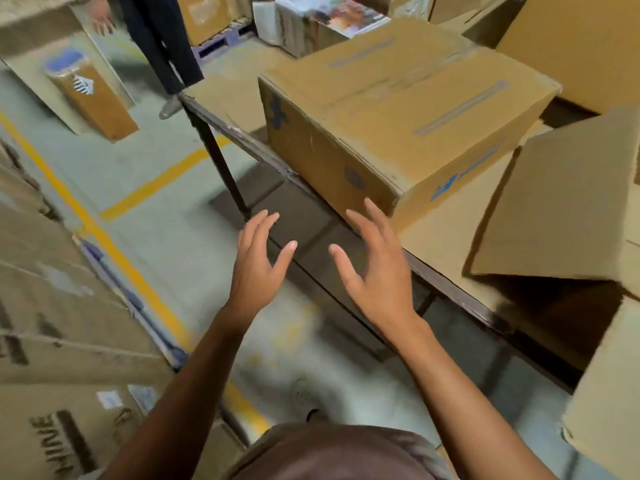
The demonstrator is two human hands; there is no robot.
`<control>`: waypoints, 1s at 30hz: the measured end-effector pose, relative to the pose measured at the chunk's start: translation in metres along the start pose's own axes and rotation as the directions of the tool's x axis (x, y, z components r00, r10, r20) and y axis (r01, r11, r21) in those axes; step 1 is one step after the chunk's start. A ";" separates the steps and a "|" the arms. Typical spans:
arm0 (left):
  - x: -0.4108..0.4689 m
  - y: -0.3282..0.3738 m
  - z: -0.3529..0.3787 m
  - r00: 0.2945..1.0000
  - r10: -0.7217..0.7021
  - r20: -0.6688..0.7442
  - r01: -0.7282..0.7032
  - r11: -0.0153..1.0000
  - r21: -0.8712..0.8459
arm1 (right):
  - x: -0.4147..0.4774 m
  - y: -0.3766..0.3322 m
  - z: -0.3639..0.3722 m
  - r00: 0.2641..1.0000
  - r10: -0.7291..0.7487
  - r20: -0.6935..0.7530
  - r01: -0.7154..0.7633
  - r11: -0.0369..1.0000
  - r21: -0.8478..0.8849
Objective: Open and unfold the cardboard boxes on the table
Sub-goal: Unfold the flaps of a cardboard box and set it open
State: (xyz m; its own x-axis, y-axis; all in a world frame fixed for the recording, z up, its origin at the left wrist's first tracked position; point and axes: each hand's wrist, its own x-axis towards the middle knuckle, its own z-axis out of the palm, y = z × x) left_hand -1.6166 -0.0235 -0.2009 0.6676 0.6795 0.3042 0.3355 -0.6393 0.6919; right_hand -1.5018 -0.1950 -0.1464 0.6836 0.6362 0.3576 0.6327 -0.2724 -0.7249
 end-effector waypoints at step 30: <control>0.369 0.030 0.044 0.958 0.030 0.285 -0.155 0.891 0.427 | 0.171 0.063 -0.034 0.857 0.461 -0.231 -0.511 0.819 -0.261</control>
State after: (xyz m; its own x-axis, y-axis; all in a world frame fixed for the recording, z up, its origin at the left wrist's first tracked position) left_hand -1.3315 0.1920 -0.0965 0.8391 0.5293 0.1252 0.4794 -0.8285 0.2896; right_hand -1.3330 -0.1277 -0.1109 0.9614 0.2528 0.1086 0.2640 -0.7362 -0.6231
